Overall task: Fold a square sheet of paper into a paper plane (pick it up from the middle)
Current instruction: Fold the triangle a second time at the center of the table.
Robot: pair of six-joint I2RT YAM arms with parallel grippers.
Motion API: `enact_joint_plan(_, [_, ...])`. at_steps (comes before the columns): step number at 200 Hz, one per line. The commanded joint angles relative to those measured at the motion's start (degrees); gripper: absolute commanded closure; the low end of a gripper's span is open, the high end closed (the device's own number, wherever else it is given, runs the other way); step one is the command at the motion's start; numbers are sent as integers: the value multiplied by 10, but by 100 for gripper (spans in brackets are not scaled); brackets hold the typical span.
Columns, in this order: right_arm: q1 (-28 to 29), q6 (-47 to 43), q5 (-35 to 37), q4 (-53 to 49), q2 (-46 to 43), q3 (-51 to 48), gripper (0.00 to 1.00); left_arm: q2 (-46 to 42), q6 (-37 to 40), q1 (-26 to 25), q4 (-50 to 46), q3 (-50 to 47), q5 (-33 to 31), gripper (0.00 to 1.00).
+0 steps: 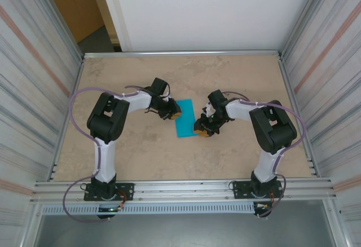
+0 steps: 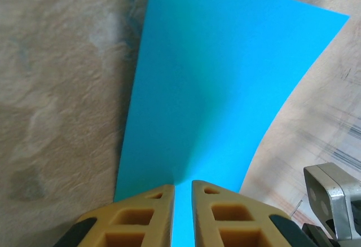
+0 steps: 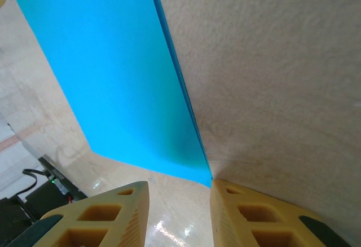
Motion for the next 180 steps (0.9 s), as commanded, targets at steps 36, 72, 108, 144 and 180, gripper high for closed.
enact_joint_plan(36, [2,-6,8,-22,-5,-10,68,52,0,2,-56,-7,-28,83])
enact_joint_plan(72, [2,-1,4,-7,-5,1,70,51,1,3,-58,-10,-27,83])
enact_joint_plan(108, [-4,9,-1,15,-21,-4,73,50,4,3,-58,-11,-25,83])
enact_joint_plan(144, [-12,21,-6,37,-35,-16,73,51,6,3,-58,-11,-24,83])
enact_joint_plan(180, [-18,33,-17,51,-27,-17,75,49,7,3,-57,-10,-23,83])
